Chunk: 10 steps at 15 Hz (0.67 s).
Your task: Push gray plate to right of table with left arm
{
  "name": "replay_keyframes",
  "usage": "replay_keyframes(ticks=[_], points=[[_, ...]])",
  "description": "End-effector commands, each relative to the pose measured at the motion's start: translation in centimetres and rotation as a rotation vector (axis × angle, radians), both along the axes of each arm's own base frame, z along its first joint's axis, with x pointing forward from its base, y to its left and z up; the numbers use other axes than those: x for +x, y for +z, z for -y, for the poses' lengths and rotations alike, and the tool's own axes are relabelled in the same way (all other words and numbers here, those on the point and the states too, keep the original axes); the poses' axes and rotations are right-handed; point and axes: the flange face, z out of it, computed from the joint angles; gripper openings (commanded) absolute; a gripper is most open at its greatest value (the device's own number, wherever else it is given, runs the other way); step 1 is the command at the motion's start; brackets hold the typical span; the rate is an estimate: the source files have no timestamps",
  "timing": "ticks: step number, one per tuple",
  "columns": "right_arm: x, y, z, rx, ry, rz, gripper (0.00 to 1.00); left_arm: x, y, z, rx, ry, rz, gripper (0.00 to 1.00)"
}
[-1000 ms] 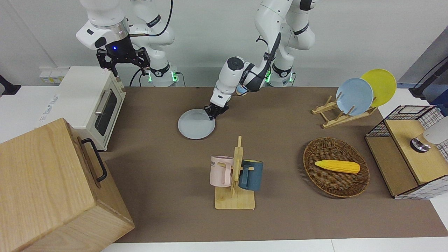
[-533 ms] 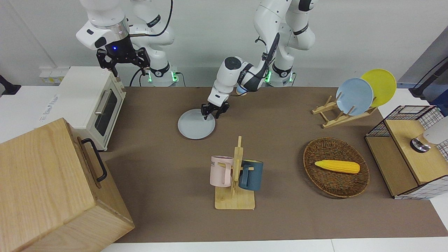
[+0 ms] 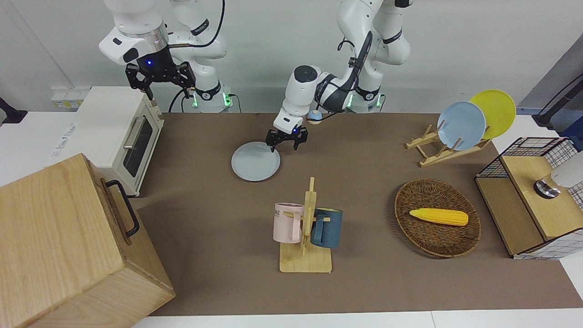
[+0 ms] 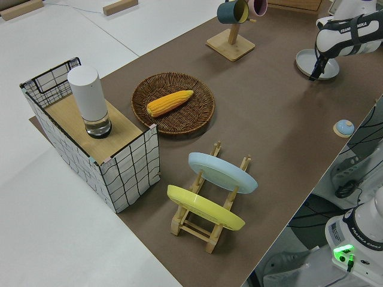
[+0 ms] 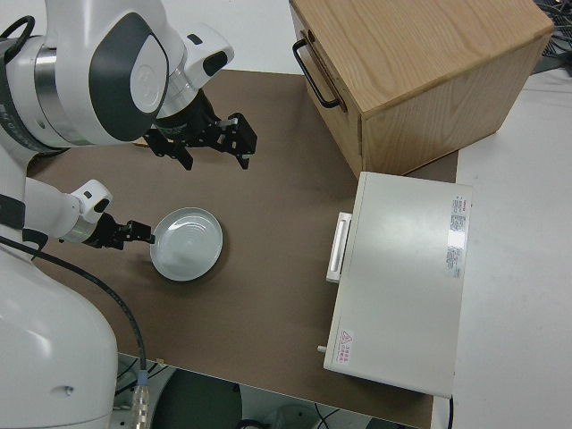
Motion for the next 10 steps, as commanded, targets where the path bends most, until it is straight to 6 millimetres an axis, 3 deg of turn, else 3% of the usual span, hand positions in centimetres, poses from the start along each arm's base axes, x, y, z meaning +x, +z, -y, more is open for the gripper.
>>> replay_keyframes(ticks=[1, 3, 6, 10], points=[[-0.4, 0.3, 0.0, 0.001, 0.007, 0.001, 0.996, 2.1, 5.3, -7.0, 0.095, -0.095, -0.017, 0.99], [-0.4, 0.3, 0.0, 0.001, 0.007, 0.001, 0.996, 3.9, 7.2, -11.9, 0.126, -0.142, -0.040, 0.99], [-0.4, 0.3, 0.0, 0.001, 0.007, 0.001, 0.996, 6.0, 8.7, -17.5, 0.144, -0.116, -0.045, 0.99], [-0.4, 0.3, 0.0, 0.001, 0.007, 0.001, 0.996, 8.2, 12.2, -25.4, 0.150, -0.105, 0.010, 0.99]])
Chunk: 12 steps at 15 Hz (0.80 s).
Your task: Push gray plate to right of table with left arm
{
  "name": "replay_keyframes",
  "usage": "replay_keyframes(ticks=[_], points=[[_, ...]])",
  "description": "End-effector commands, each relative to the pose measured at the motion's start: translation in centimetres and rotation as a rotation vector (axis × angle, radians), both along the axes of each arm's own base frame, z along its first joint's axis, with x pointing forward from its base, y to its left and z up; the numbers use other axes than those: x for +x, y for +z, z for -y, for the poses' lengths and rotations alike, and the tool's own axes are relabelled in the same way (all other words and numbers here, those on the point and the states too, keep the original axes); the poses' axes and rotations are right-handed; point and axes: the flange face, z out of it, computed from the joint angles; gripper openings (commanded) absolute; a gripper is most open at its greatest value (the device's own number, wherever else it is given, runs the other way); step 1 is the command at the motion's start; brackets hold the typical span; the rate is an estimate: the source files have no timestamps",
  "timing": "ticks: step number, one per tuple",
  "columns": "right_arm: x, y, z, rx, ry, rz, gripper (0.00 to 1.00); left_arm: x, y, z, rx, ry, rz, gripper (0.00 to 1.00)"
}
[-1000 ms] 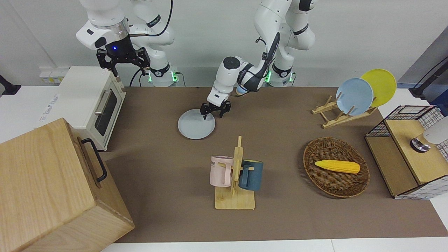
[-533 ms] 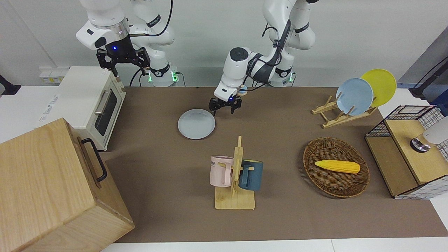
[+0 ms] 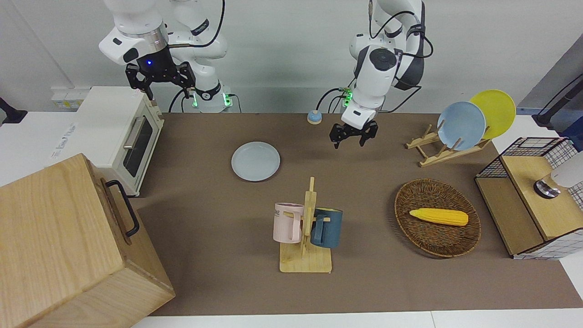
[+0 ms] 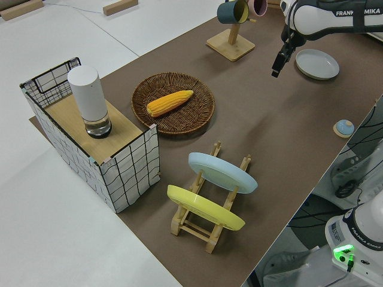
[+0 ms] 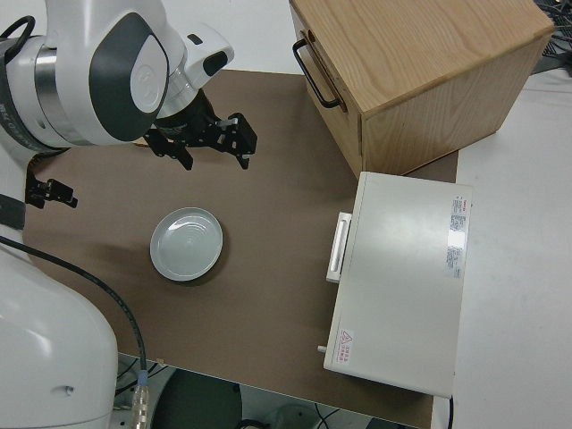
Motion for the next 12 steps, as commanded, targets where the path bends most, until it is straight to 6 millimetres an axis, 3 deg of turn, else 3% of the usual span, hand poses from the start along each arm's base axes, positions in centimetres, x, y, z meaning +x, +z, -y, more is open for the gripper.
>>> replay_keyframes(ticks=[1, 6, 9, 12], points=[[-0.4, 0.3, 0.0, 0.001, 0.007, 0.001, 0.996, 0.6, 3.8, -5.7, 0.022, -0.006, 0.042, 0.99], [-0.4, 0.3, 0.0, 0.001, 0.007, 0.001, 0.996, 2.7, 13.1, -12.4, 0.018, -0.017, -0.001, 0.99], [-0.4, 0.3, 0.0, 0.001, 0.007, 0.001, 0.996, 2.4, 16.6, -14.1, 0.012, 0.004, -0.011, 0.99], [-0.4, 0.3, 0.0, 0.001, 0.007, 0.001, 0.996, 1.7, 20.7, -14.1, 0.011, 0.005, -0.023, 0.99]])
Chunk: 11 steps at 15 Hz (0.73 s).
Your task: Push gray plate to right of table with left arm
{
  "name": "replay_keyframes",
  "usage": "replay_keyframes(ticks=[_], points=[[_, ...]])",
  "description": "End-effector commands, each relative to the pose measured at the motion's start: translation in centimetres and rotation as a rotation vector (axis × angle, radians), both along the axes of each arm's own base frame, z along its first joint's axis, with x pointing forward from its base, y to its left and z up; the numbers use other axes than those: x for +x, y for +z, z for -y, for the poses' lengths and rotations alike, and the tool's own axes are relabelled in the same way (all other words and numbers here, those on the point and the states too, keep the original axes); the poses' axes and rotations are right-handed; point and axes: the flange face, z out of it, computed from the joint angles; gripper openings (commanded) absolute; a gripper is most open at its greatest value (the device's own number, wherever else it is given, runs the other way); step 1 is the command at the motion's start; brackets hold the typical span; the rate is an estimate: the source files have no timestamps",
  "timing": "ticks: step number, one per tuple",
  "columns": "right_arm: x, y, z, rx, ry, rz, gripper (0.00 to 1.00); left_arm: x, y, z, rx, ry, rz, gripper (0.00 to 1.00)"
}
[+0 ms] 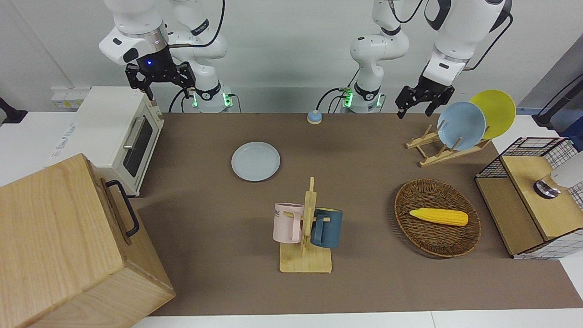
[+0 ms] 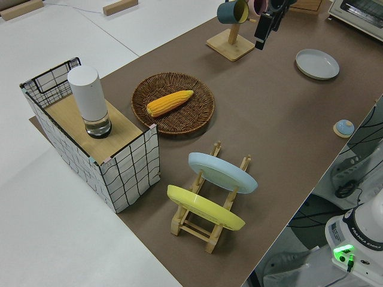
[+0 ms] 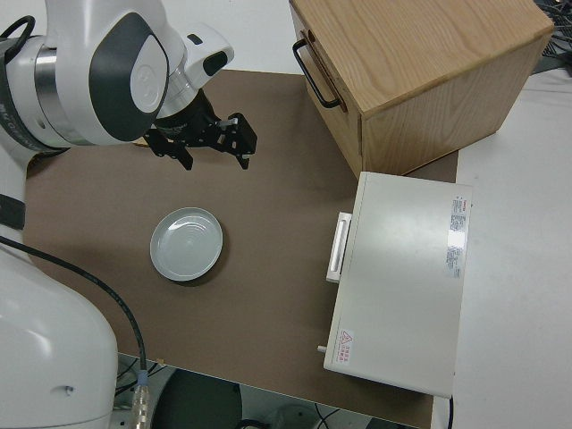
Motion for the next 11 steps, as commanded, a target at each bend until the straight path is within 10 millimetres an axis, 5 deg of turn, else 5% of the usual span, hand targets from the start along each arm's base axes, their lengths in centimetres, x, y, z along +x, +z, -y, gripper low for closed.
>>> replay_keyframes(ticks=[1, 11], points=[[-0.4, 0.3, 0.0, 0.001, 0.007, 0.001, 0.996, -0.5, 4.2, 0.1, 0.011, -0.013, -0.026, 0.99], [-0.4, 0.3, 0.0, 0.001, 0.007, 0.001, 0.996, -0.8, 4.9, 1.7, 0.014, -0.044, 0.003, 0.99]])
